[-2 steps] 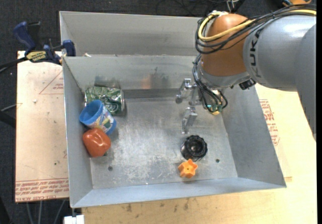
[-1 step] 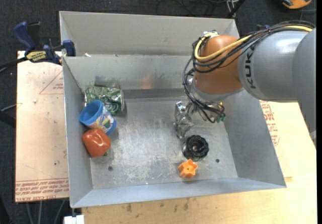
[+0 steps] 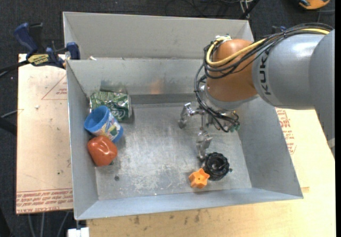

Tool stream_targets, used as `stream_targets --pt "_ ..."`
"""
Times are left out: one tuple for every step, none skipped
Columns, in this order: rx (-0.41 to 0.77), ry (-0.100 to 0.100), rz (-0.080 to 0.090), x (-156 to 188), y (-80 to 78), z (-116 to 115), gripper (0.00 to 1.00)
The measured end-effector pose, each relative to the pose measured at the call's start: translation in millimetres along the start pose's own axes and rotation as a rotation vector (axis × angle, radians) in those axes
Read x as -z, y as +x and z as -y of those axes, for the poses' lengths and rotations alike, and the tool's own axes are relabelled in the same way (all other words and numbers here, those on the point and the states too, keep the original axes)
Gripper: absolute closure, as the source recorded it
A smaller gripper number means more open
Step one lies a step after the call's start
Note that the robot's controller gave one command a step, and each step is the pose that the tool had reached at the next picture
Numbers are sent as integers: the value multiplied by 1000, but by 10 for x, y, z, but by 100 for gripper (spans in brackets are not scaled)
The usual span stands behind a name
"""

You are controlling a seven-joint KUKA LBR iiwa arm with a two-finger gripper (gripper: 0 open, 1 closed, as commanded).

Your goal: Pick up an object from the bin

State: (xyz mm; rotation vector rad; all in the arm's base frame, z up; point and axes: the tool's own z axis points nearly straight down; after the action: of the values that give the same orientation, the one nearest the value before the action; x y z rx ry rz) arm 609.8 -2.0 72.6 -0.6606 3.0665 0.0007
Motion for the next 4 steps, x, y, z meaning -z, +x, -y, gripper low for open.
stream_targets --pt "0 0 0 0 0 0 0" --pt "40 2 5 29 45 -26 0" --pt "114 3 11 35 555 -132 0" --pt "178 -8 -6 202 656 351 0"
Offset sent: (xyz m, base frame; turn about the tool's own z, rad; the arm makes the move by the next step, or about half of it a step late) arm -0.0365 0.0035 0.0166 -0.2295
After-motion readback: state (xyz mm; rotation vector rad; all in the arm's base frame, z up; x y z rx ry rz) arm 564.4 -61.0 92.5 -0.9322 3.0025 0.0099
